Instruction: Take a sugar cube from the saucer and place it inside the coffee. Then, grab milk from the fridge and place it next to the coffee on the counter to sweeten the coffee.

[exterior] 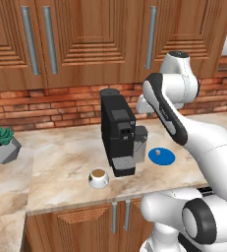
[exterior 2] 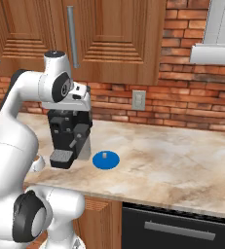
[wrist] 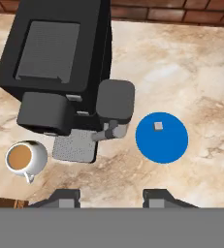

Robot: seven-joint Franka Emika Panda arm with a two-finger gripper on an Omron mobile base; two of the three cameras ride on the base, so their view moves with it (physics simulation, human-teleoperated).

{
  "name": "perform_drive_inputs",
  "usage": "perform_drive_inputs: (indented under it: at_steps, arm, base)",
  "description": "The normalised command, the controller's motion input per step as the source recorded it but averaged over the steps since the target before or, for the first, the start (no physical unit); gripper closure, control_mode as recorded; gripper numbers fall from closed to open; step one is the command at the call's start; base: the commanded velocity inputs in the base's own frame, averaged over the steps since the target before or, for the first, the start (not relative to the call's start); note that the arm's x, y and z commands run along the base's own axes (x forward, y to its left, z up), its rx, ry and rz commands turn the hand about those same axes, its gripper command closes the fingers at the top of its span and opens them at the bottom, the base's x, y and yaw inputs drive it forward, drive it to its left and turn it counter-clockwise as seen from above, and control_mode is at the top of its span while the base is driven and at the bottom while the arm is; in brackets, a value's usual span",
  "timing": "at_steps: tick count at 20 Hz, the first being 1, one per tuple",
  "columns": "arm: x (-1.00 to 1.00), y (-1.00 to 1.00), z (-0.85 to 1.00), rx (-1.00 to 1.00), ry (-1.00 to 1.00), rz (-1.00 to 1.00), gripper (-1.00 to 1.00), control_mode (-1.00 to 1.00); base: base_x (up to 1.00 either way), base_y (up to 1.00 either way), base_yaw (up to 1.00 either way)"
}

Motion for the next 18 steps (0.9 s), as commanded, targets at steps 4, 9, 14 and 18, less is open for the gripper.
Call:
perform_drive_inputs:
  at_steps: [4,9,14,18]
  arm:
    - [-0.29,-0.19,-0.06,0.01,-0.01,0.0,-1.0,-1.0]
    - [-0.36,-0.44,-0.34,0.0,0.0,0.0,-1.0,-1.0]
    - [-0.08,-0.68,-0.5,0.0,0.0,0.1,-1.0,-1.0]
    - [-0.07,-0.75,-0.36,0.1,-0.06,0.32,-1.0,-1.0]
  base:
    - [0.0,0.0,0.0]
    - [0.0,0.0,0.0]
    - [0.0,0.0,0.0]
    - [0.0,0.0,0.0]
